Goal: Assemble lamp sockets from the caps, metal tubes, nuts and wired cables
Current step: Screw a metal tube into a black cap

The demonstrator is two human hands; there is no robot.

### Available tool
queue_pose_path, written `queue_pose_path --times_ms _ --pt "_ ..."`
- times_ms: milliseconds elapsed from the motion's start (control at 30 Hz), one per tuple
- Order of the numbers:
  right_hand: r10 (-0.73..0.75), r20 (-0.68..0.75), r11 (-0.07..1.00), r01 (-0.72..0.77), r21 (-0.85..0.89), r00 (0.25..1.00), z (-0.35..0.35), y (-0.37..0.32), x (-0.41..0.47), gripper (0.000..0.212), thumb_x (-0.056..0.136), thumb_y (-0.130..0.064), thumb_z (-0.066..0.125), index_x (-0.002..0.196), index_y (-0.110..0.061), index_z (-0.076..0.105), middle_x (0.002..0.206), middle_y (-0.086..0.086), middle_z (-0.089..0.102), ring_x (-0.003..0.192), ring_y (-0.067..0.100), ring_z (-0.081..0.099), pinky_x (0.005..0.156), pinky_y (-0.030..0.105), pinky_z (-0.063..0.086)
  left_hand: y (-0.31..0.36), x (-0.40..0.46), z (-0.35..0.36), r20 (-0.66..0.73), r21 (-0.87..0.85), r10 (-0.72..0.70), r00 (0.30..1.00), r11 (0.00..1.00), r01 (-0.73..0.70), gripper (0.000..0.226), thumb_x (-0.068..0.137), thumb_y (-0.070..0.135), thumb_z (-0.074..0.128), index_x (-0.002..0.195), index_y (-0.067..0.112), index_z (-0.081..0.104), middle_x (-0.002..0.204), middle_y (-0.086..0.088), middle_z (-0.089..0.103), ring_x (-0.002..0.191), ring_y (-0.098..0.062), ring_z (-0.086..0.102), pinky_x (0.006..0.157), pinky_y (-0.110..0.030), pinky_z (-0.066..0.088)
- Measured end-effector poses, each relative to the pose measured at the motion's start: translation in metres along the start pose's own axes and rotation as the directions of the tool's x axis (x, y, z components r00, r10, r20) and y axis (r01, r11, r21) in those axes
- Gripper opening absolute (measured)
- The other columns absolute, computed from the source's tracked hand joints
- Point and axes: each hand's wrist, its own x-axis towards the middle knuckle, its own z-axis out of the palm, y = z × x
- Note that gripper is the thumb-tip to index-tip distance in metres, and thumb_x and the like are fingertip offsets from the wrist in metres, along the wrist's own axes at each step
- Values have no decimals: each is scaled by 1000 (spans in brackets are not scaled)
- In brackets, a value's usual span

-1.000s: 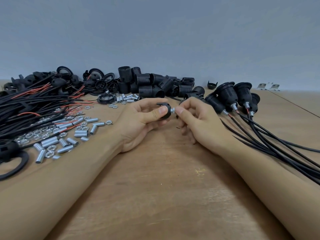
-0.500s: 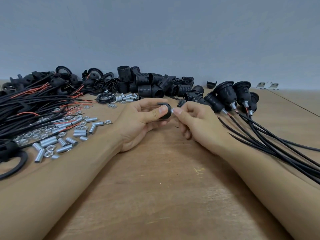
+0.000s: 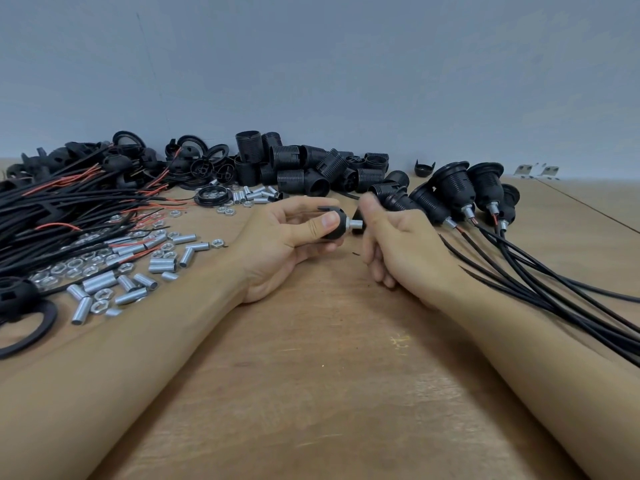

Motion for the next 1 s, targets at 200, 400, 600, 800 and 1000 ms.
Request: queue_pose_path --times_ms 200,400,600,800,1000 --pt "-23 27 999 24 -27 999 0 -1 0 45 98 -46 53 77 -6 61 51 4 60 37 13 48 39 19 37 1 0 -1 11 10 -4 1000 1000 4 36 75 11 70 110 1 68 96 -14 73 87 -27 71 78 -29 60" --pt "-37 31 999 37 -11 999 0 -3 0 40 99 -41 52 82 -8 64 55 5 61 38 11 48 38 16 35 0 1 -2 15 27 9 1000 1000 -9 34 74 12 70 106 2 69 94 -16 72 85 -28 70 78 -31 59" --pt "77 41 995 -79 54 996 0 1 4 53 100 -44 48 54 -18 51 40 2 44 33 13 35 35 18 29 0 -7 1 54 360 175 983 915 -182 37 67 20 79 103 17 71 110 -3 73 91 -14 72 86 -24 55" --pt "82 30 991 -85 102 996 1 2 4 46 101 -43 47 68 -13 59 50 4 56 39 13 43 33 18 30 21 -6 -30 -14 917 457 889 360 -171 6 88 29 73 94 29 72 98 11 71 90 -9 64 79 -22 49" --pt "85 32 994 -87 66 996 2 1 3 46 100 -44 49 68 -13 61 51 4 58 39 11 45 34 15 32 67 -8 -112 -481 723 584 654 -158 673 41 84 14 62 124 14 63 134 -23 53 127 -43 40 103 -52 33"
